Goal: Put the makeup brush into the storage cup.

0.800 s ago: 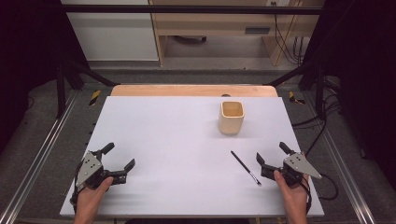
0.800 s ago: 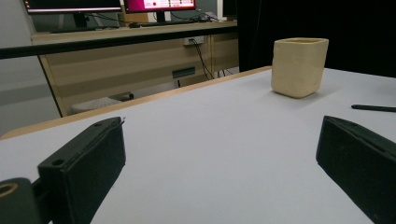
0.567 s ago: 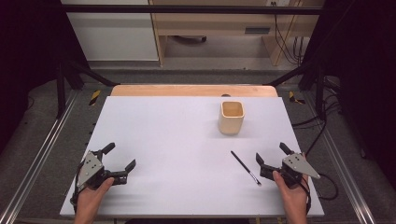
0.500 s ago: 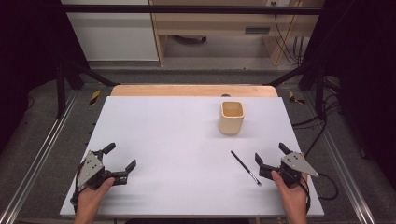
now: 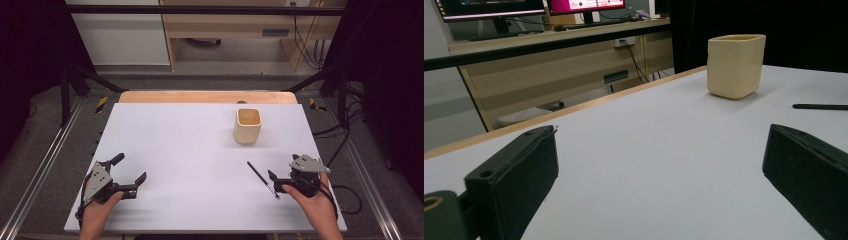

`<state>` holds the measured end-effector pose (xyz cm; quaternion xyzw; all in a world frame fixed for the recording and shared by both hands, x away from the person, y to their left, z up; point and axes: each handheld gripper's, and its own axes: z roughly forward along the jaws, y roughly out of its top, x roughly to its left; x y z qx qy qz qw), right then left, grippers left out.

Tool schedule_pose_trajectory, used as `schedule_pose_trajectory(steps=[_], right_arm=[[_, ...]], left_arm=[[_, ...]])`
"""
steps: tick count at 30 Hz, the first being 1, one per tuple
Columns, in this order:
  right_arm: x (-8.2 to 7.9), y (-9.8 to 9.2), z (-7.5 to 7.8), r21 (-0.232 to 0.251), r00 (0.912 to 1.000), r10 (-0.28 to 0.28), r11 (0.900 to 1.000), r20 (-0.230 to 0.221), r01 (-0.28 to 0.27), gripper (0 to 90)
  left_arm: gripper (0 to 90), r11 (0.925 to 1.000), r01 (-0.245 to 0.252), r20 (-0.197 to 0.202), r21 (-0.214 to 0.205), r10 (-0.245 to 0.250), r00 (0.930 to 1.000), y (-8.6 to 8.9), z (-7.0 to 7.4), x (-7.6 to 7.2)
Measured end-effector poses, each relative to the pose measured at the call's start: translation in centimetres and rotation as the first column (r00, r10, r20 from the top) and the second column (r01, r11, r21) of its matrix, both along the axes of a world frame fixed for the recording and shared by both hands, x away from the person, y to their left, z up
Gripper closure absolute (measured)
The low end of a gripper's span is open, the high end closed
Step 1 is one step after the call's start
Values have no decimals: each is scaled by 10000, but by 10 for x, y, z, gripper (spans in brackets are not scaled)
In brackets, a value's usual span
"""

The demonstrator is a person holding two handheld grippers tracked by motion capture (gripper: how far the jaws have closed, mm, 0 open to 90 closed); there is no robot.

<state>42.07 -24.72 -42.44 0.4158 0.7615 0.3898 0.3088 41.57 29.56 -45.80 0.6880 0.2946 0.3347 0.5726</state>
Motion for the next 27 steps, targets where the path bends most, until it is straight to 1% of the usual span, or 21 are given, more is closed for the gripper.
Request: schedule_pose_trajectory(steps=[1,2,3,4,5,7,8,10,11,12,13,15,16,18,19,20,21,24,25,26,27], right_arm=[[0,0,0,0,10000,0,10000,0,0,45],[0,0,5,-112,9998,65,9999,-174,-67,47],[0,0,8,-218,9996,87,9997,-250,-93,46],[0,0,8,-218,9996,87,9997,-250,-93,46],[1,0,13,-262,9988,67,9996,-482,-79,48],[1,0,15,-273,9984,68,9996,-556,-83,49],[2,1,19,-305,9962,10,9995,-870,-37,53],[4,1,20,-390,9956,-20,9992,-941,-17,53],[5,2,21,-347,9934,-52,9994,-1149,12,55],[7,3,22,-475,9896,-59,9989,-1434,-10,55],[7,3,22,-475,9896,-59,9989,-1434,-10,55],[12,8,21,-731,9832,-5,9972,-1826,-130,60],[12,8,21,-731,9832,-5,9972,-1826,-130,60],[15,12,18,-783,9788,75,9966,-2047,-240,61],[15,12,18,-783,9788,75,9966,-2047,-240,61],[17,13,17,-807,9770,132,9963,-2127,-311,60],[19,17,15,-851,9728,156,9957,-2311,-362,59],[22,22,10,-980,9665,196,9941,-2561,-461,58],[22,24,8,-1008,9628,222,9936,-2695,-512,58],[23,26,7,-1098,9614,245,9923,-2739,-565,58],[24,28,5,-1094,9567,300,9919,-2895,-642,59]], left_arm=[[13,10000,7,-1,1,-7,10000,0,0,0],[13,10000,19,0,12,-19,10000,0,0,0],[13,10000,22,-1,20,-22,10000,0,0,0],[13,10000,22,-1,20,-22,10000,0,0,0],[13,10000,28,-2,40,-28,10000,0,0,0],[13,10000,44,1,44,-44,10000,0,0,0],[13,10000,42,1,38,-42,10000,0,0,0],[13,10000,39,0,35,-39,10000,0,0,0],[13,10000,39,1,57,-39,10000,0,0,0],[13,10000,49,4,72,-49,10000,1,0,0],[13,10000,49,4,72,-49,10000,1,0,0],[13,10000,38,-1,42,-38,10000,0,0,0],[13,10000,42,-6,49,-42,10000,0,0,0],[13,10000,34,-17,45,-33,10000,0,0,0],[13,10000,35,-17,41,-35,10000,0,0,0],[13,10000,34,-13,51,-34,10000,1,0,0],[13,10000,38,-15,54,-38,10000,1,0,0],[13,10000,22,-14,71,-22,10000,1,0,1],[13,10000,12,-17,85,-12,10000,1,0,1],[13,10000,12,-15,91,-12,10000,1,0,1],[13,9999,5,-14,103,-5,10000,1,0,1]])
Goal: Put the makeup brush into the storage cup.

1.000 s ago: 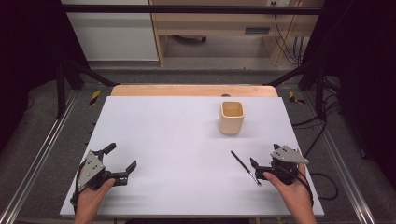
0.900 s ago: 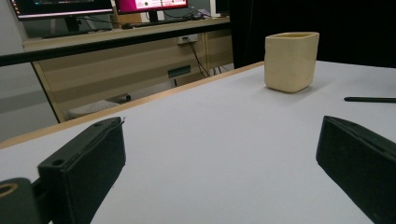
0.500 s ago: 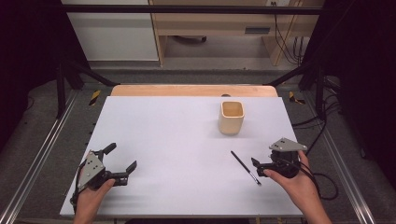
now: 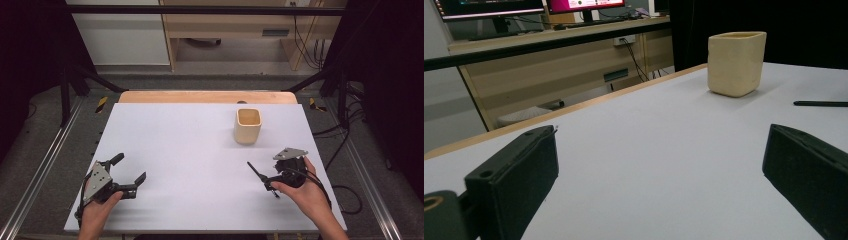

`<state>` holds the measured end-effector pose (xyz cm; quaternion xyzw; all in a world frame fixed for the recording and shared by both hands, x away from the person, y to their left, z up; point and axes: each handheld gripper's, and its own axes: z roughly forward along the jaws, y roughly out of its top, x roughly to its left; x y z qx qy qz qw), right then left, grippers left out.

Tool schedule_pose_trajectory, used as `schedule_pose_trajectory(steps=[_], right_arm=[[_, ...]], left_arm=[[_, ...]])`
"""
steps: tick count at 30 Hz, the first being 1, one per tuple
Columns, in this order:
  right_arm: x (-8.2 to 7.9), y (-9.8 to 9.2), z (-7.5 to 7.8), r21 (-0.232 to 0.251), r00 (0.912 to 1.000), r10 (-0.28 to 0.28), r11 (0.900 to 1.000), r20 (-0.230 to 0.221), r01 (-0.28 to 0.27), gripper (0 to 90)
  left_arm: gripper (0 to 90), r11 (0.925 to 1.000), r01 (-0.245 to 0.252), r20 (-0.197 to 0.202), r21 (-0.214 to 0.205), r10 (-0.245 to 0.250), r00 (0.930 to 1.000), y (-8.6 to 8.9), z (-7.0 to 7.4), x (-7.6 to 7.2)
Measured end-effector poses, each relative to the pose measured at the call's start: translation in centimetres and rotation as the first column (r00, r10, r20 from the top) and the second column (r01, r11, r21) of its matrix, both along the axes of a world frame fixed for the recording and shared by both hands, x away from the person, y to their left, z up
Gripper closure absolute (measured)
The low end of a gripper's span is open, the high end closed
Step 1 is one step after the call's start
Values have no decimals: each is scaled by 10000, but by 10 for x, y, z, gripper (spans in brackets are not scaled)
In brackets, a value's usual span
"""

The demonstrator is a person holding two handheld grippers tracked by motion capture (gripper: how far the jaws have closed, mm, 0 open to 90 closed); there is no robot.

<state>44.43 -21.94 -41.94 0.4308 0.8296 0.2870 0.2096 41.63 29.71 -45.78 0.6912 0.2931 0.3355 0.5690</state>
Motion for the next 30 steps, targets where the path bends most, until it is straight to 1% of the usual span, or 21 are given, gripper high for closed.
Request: schedule_pose_trajectory(steps=[3,6,9,10,11,15,17,18,20,21,22,23,24,26,27,29,30], right_arm=[[1,6,-6,4,9998,30,10000,-208,-30,59],[2,9,-12,-134,9995,77,9999,-306,-82,65],[3,12,-16,-103,9991,65,9999,-418,-69,67],[3,13,-17,-123,9986,44,9999,-535,-51,68],[4,13,-18,-249,9987,126,9996,-502,-138,67],[5,15,-20,-256,9978,98,9996,-662,-115,66],[6,16,-21,-278,9974,135,9995,-709,-155,94],[6,16,-21,-278,9974,135,9995,-709,-155,94],[6,16,-22,-234,9973,93,9997,-726,-110,137],[6,15,-23,-316,9971,154,9993,-748,-178,208],[6,15,-23,-297,9966,219,9993,-790,-244,228],[5,15,-23,-280,9966,135,9995,-817,-158,253],[5,14,-22,-246,9964,155,9995,-833,-176,303],[5,13,-21,-177,9962,278,9994,-831,-294,344],[5,13,-20,-66,9961,264,9996,-843,-271,370],[5,12,-19,-12,9963,256,9997,-822,-258,415],[5,12,-19,-12,9963,256,9997,-822,-258,415]], left_arm=[[13,10000,-7,-3,-5,7,10000,0,0,0],[13,10000,-1,-10,3,1,10000,0,0,0],[13,10000,5,-16,1,-5,10000,0,0,0],[14,10000,13,-24,9,-13,10000,0,0,1],[14,10000,15,-28,7,-15,10000,0,0,1],[14,10000,25,-30,32,-25,10000,0,0,1],[14,10000,12,-19,31,-12,10000,0,0,0],[14,10000,10,-16,34,-9,10000,0,0,0],[14,10000,3,-27,26,-3,10000,0,0,1],[14,10000,-1,-24,15,1,10000,1,0,1],[14,10000,0,-22,19,0,10000,1,0,1],[14,10000,0,-22,19,0,10000,1,0,1],[14,10000,-1,-21,18,1,10000,1,0,1],[14,10000,-8,-22,17,8,10000,1,0,1],[14,10000,-10,-20,18,10,10000,1,0,1],[15,10000,-11,-22,28,11,10000,1,0,1],[14,10000,-11,-22,28,11,10000,1,0,1]])
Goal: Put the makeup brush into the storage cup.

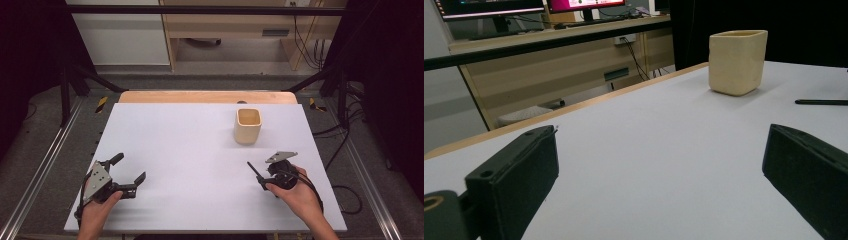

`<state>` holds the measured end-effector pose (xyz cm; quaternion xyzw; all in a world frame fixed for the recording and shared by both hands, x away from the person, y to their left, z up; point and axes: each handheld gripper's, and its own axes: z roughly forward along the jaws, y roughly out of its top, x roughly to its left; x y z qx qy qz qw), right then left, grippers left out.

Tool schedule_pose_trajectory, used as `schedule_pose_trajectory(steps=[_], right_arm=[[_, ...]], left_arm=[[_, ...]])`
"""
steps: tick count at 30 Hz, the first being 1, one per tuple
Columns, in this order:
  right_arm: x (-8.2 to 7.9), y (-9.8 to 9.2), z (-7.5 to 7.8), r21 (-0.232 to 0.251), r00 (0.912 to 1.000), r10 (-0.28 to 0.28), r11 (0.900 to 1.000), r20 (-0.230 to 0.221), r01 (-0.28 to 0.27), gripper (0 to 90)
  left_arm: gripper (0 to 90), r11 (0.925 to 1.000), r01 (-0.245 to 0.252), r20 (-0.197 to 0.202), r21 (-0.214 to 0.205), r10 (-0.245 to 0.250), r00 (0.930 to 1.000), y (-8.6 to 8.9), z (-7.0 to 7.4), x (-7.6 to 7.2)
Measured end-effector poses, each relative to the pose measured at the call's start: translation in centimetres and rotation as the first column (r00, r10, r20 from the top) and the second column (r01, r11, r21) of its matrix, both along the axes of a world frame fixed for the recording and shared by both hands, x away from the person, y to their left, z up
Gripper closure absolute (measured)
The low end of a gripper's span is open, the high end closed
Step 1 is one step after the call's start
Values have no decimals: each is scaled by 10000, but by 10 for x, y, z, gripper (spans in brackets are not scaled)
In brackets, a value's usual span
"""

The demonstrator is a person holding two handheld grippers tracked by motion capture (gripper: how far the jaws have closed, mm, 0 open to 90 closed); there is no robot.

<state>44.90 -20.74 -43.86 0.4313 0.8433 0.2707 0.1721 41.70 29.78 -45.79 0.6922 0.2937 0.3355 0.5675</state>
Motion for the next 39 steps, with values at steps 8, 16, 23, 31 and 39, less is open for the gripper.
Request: schedule_pose_trajectory(steps=[8,16,23,31,39], right_arm=[[0,0,-1,122,9992,-206,9997,-351,211,586],[-2,-2,-8,69,9976,-257,9996,-640,262,635],[-3,-6,-14,61,9953,-474,9988,-848,481,670],[-4,-7,-18,88,9926,-618,9980,-1043,631,703],[-4,-7,-21,49,9900,-629,9979,-1266,641,775]], left_arm=[[15,10000,2,-5,38,-2,10000,1,0,0],[15,10000,37,-8,55,-36,10000,-1,0,0],[15,10000,57,-13,80,-57,10000,-1,0,0],[15,9999,87,-9,124,-87,10000,-2,0,0],[15,9997,104,17,201,-104,9999,-2,0,0]])
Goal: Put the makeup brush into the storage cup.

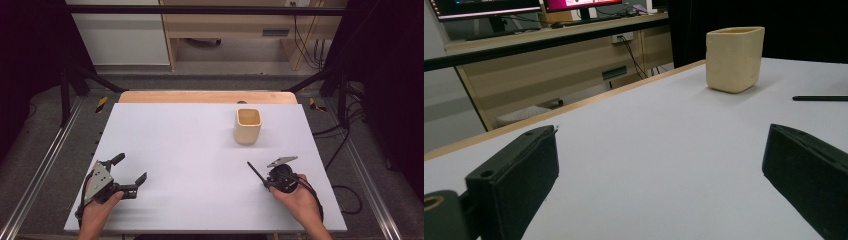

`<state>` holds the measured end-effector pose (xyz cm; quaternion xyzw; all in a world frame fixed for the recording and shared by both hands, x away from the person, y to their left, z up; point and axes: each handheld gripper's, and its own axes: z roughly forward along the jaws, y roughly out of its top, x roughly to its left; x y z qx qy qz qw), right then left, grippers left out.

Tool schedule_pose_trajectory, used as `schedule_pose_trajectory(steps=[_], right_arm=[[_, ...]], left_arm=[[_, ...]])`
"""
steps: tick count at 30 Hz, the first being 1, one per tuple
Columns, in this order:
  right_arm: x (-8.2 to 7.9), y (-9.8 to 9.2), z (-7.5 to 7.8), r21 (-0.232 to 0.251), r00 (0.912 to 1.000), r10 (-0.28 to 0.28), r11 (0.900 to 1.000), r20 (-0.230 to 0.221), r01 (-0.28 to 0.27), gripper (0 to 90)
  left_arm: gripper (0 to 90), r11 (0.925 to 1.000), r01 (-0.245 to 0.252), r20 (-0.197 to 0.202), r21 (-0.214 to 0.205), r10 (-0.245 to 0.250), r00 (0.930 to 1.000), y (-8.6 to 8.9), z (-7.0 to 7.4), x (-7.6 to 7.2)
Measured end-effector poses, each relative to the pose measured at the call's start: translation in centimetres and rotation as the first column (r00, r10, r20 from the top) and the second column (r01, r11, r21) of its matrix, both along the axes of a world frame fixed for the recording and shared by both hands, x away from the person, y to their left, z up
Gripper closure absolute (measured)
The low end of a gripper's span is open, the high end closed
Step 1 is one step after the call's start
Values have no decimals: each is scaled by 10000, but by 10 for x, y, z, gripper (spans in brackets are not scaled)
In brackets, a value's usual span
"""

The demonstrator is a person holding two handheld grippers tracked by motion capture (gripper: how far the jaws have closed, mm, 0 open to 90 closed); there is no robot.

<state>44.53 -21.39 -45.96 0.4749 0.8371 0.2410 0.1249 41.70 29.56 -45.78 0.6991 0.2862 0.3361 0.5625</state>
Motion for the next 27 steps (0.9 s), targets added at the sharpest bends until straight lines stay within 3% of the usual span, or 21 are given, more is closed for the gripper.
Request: schedule_pose_trajectory(steps=[8,12,16,17,21,22,24,25,26,27], right_arm=[[0,-1,0,53,9999,1,10000,-106,-1,840],[1,-2,4,56,9997,105,9999,239,-106,841],[1,0,13,65,9992,340,9994,225,-341,842],[3,1,20,-55,9973,625,9980,386,-623,843],[7,7,32,54,9970,726,9973,251,-728,842],[11,10,38,-109,9935,1116,9937,218,-1114,842],[13,13,41,-151,9919,1259,9920,186,-1256,842],[19,18,47,-346,9880,1540,9876,146,-1534,842],[23,20,49,-483,9825,1857,9816,148,-1848,842],[23,20,49,-483,9825,1857,9816,148,-1848,842]], left_arm=[[16,9999,31,46,149,-31,10000,-2,1,-1],[18,9999,98,37,82,-98,9999,-4,2,-2],[21,9986,276,-2,446,-276,9996,-13,6,-3],[21,9943,378,83,994,-388,9992,-20,14,-3],[21,9878,697,221,1389,-735,9971,-32,25,-1],[21,9842,771,244,1595,-820,9963,-36,28,0],[20,9780,954,179,1857,-1004,9948,-44,31,4],[21,9693,1097,150,2200,-1158,9932,-53,34,10],[21,9693,1097,150,2200,-1158,9932,-53,34,10],[21,9666,1164,118,2284,-1223,9924,-56,34,11]])
